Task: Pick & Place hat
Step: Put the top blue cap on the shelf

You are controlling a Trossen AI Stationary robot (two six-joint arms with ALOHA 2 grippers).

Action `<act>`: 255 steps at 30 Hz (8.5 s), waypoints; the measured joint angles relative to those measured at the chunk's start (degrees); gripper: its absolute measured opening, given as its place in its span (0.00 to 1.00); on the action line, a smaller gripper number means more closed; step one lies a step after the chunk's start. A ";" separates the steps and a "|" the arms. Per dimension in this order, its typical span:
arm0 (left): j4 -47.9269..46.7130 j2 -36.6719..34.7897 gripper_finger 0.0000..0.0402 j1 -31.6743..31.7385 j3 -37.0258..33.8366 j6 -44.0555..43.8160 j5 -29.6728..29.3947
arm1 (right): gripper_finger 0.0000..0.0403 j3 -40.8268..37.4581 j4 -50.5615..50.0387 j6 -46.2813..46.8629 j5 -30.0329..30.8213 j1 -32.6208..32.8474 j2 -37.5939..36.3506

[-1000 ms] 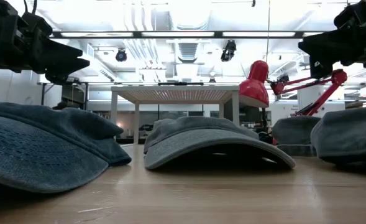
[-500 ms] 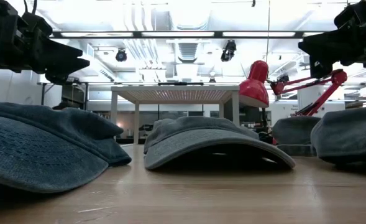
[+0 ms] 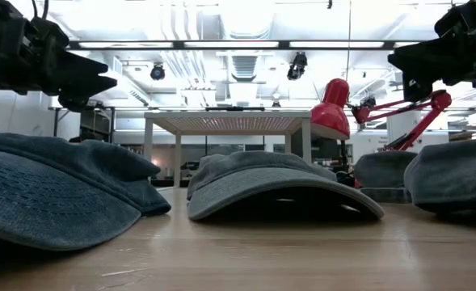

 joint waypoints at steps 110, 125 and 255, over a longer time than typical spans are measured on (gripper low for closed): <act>-72.77 74.58 0.50 -17.07 57.33 -97.11 -18.94 | 0.16 0.00 -0.02 -0.48 0.00 0.00 0.00; -75.17 79.01 0.50 -17.07 57.02 -95.99 -17.24 | 0.16 0.01 -0.01 -0.48 0.00 0.01 0.00; -75.72 92.91 0.00 -14.63 112.48 -65.15 -59.92 | 0.16 0.01 0.07 0.62 -0.04 0.02 0.00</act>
